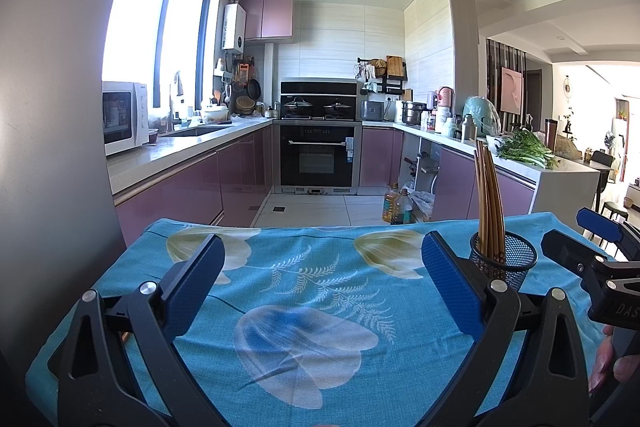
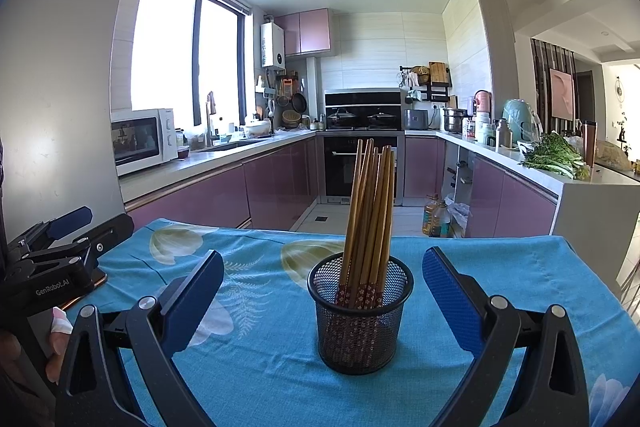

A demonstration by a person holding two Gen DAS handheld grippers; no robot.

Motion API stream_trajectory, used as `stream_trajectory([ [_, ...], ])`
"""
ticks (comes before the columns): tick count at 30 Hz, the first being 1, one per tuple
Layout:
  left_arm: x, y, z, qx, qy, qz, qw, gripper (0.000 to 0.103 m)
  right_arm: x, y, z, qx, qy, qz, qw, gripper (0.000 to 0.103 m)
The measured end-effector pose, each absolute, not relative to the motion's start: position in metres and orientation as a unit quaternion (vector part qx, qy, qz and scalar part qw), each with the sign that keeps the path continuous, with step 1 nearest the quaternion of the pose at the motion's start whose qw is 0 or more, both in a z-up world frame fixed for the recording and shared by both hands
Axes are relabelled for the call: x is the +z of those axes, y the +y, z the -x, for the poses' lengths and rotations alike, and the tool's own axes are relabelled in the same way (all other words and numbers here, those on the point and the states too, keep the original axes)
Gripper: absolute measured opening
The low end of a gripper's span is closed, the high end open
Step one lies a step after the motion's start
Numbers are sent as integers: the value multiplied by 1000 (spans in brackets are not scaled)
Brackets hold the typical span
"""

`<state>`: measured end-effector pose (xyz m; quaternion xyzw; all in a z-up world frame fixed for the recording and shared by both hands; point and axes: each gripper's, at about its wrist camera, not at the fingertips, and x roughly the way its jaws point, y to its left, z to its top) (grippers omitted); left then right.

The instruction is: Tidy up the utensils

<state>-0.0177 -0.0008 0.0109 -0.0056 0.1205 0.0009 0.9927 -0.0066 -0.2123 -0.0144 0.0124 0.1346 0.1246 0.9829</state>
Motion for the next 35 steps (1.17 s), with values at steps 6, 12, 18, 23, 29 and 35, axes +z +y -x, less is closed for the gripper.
stream_trajectory([
  [6,11,-1,18,1,121,6,993,97,-14,-212,6,125,134,-12,983,96],
  [12,11,-1,18,0,121,6,993,97,-15,-211,6,125,135,-13,983,96],
  [18,11,-5,17,3,121,5,993,97,-15,-209,5,126,136,-13,983,96],
  [23,10,-7,16,6,123,6,992,97,-15,-209,4,125,137,-12,983,96],
  [29,4,-2,7,11,145,10,989,97,-18,-212,3,119,144,-5,982,96],
  [35,-16,13,-22,6,227,18,974,97,-40,-255,-21,78,219,-14,972,96],
])
